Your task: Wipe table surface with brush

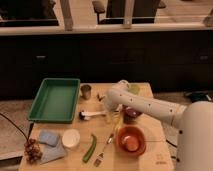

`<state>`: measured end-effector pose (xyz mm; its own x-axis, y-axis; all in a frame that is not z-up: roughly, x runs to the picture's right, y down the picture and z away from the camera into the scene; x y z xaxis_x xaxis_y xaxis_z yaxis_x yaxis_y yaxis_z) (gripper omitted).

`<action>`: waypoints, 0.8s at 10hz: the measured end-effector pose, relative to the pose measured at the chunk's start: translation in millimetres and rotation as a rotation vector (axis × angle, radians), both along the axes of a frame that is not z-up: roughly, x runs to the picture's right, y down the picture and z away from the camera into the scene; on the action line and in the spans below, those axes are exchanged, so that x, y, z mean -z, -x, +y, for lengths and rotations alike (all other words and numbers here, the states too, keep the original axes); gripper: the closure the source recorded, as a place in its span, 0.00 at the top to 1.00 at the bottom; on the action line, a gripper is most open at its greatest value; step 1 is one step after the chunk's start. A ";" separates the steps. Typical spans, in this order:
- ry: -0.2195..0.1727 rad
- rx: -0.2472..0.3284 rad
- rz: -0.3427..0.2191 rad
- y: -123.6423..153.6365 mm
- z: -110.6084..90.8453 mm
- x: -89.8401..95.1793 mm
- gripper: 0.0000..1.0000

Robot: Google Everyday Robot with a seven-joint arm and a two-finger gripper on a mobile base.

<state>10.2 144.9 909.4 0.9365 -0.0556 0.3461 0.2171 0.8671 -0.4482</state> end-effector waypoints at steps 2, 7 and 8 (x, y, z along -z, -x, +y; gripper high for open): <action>0.000 0.000 0.000 0.0 0.0 0.0 0.80; 0.000 0.000 0.000 0.0 0.0 0.0 0.64; 0.000 0.000 0.000 -0.1 0.1 0.1 0.53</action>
